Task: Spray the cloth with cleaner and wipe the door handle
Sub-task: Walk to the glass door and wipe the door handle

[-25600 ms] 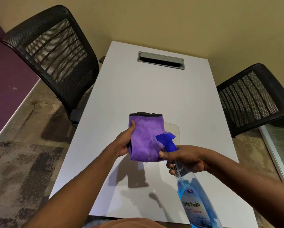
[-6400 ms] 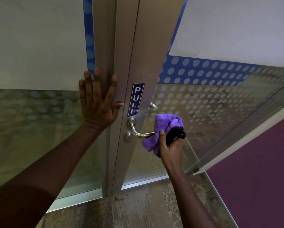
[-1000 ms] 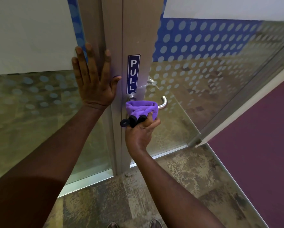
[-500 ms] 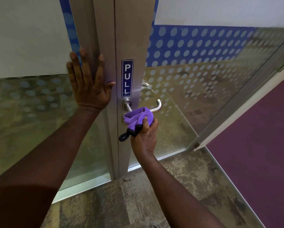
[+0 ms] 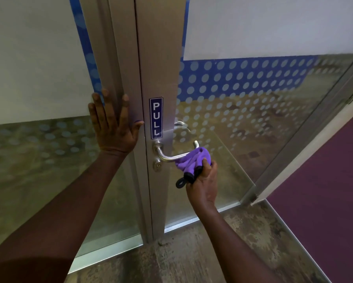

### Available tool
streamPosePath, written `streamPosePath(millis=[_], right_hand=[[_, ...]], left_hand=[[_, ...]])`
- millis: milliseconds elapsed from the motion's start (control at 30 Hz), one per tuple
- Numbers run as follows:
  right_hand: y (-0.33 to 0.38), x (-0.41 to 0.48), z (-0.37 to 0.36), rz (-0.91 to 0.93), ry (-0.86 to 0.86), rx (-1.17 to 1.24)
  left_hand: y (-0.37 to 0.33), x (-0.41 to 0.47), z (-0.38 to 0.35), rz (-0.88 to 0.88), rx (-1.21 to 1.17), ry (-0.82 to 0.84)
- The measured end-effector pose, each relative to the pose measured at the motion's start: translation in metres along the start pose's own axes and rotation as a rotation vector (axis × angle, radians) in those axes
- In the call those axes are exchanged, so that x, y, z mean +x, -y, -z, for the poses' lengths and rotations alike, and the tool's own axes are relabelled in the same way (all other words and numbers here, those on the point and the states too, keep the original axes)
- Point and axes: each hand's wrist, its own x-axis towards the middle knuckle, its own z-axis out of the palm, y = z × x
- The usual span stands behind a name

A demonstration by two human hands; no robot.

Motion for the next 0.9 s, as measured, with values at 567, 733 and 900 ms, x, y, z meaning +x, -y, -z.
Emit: streamPosePath(millis=[567, 733, 900], right_hand=[[-0.015, 0.024, 0.040, -0.140, 0.037, 0.042], [-0.014, 0.031, 0.046, -0.171, 0.039, 0.060], [-0.012, 0.034, 0.051, -0.175, 0.007, 0.095]], left_hand=[[-0.002, -0.002, 0.011, 0.072, -0.109, 0.075], [-0.016, 0.005, 0.029, 0.167, -0.182, 0.107], [-0.040, 0.003, 0.056, 0.278, -0.274, 0.120]])
